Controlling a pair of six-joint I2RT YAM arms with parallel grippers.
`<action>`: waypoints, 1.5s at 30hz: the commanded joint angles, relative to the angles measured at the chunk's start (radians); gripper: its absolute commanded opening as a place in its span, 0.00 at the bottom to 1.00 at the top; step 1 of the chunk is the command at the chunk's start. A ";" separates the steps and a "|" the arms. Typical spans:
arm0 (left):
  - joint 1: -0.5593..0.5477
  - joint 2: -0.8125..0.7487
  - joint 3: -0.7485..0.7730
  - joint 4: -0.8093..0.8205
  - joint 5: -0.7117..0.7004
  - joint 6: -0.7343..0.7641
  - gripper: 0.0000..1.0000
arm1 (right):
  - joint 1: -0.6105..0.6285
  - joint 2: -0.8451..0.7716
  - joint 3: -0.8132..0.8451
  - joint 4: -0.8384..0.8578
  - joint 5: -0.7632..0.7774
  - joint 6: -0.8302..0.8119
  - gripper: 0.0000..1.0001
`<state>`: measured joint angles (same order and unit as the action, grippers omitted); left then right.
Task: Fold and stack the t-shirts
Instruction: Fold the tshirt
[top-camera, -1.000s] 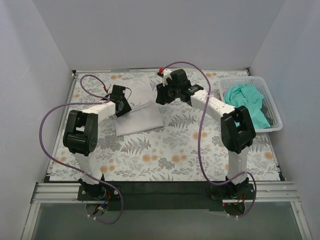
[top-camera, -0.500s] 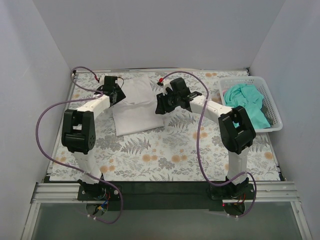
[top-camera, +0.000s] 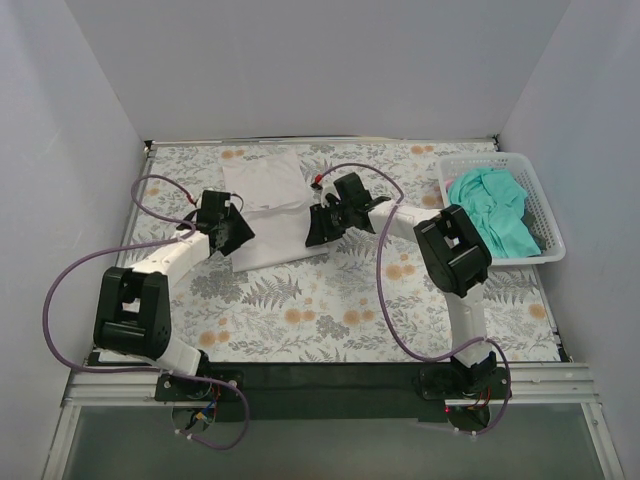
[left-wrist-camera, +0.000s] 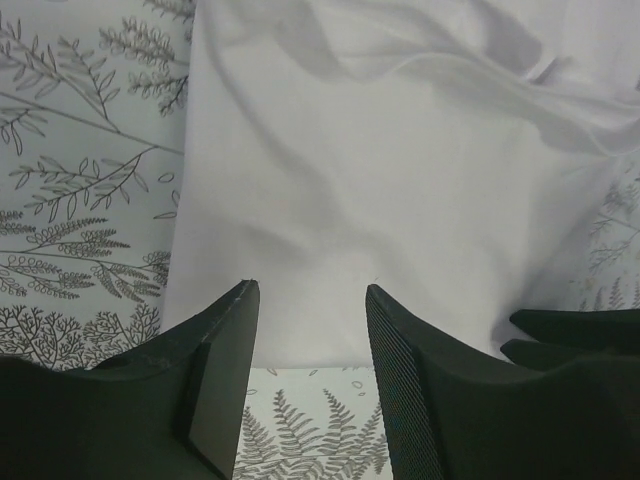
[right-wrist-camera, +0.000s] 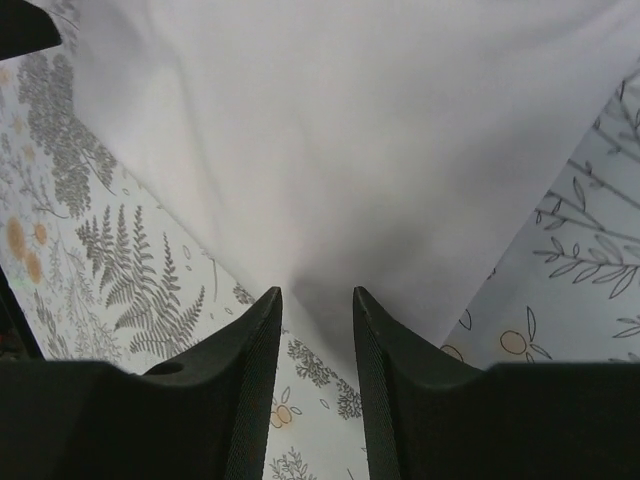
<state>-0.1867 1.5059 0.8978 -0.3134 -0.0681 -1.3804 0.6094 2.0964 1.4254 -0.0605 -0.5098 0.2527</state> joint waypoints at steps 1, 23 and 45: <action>0.000 0.002 -0.042 -0.018 0.048 -0.025 0.44 | 0.000 0.020 -0.049 0.028 0.004 0.011 0.35; -0.186 -0.257 -0.171 -0.216 0.248 -0.074 0.43 | -0.028 -0.466 -0.550 -0.133 -0.002 -0.007 0.32; -0.152 0.125 0.095 -0.030 0.225 -0.011 0.33 | -0.077 -0.099 -0.092 -0.110 0.002 -0.102 0.30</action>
<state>-0.3550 1.6264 0.9527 -0.3653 0.1715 -1.4120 0.5560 1.9965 1.2701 -0.1837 -0.5026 0.1696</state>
